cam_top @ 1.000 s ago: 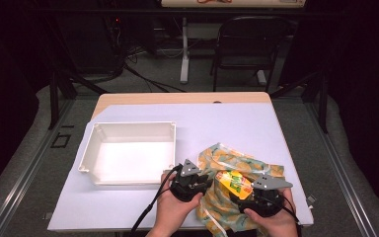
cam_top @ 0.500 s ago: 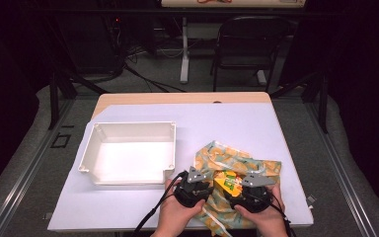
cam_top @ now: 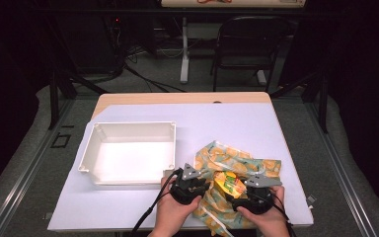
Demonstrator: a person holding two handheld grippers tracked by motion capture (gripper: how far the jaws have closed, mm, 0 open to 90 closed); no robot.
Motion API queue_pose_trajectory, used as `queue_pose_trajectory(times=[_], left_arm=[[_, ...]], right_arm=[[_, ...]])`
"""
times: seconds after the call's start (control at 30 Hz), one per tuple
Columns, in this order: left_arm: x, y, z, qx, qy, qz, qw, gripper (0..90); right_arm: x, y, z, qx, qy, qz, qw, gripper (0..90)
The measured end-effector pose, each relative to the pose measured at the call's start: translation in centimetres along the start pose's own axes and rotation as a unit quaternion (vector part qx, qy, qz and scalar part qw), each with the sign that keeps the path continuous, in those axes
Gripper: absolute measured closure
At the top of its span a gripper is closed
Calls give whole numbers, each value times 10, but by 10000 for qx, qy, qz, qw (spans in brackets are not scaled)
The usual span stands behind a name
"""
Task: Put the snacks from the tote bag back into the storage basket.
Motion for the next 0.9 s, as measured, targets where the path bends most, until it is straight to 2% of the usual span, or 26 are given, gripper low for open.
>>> queue_pose_trajectory(times=[0.13, 0.23, 0.27, 0.3, 0.33, 0.37, 0.47, 0.53, 0.6, 0.63, 0.67, 0.7, 0.8, 0.87, 0.9], left_arm=[[-1, 4, 2, 60, -23, 69, 10000, 750], [0, 5, 3, 80, 8, 56, 10000, 754], [-1, 5, 3, 77, 18, 52, 10000, 757], [-2, 5, 2, 131, 124, 66, 9998, 758], [-2, 4, 3, 72, 41, 46, 10000, 758], [-3, 3, 3, 50, 20, 38, 10000, 759], [-2, 3, 2, 45, 24, 4, 10000, 759], [-1, 3, 1, 79, 39, 12, 10000, 759], [0, 1, 0, 8, 15, -27, 10000, 759], [-1, 2, -3, 51, 111, 10, 9999, 761], [0, 0, -2, -30, 7, 2, 10000, 762], [0, 0, -3, -24, 30, -4, 10000, 765], [1, -1, -3, -54, 17, -21, 10000, 768], [0, -1, -4, -18, 114, 0, 9999, 770], [0, -2, -4, -38, 45, -2, 10000, 770]], right_arm=[[-3, 10, 5, 135, -169, 245, 9995, 239], [-15, 30, 11, 409, -2, 482, 9980, 355], [-18, 34, 13, 460, 16, 586, 9972, 359], [-20, 38, 14, 495, 28, 650, 9967, 375], [-24, 41, 15, 526, 100, 660, 9964, 402], [-26, 42, 14, 492, 193, 638, 9966, 400], [-15, 31, 4, 165, 10, 440, 9989, 331], [-7, 25, -3, 105, -110, 214, 9997, 280], [-4, 21, -8, -9, -166, 111, 9998, 225], [-3, 20, -11, -122, -163, 110, 9997, 194], [-3, 20, -15, -192, -221, 93, 9995, 182], [-1, 19, -18, -352, -276, 79, 9990, 187], [7, 17, -29, -573, -410, -102, 9975, 217], [8, 13, -35, -710, -320, -225, 9967, 231], [9, 10, -38, -818, -368, -178, 9958, 227]])
Point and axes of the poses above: each handheld gripper's, and its own axes: z roughly backward along the jaws, y roughly out of its top, x roughly to its right, the point moved 10 cm from there along -z, roughly forward along the jaws, and after that the axes turned 11 degrees about y, right-handed, at the moved point
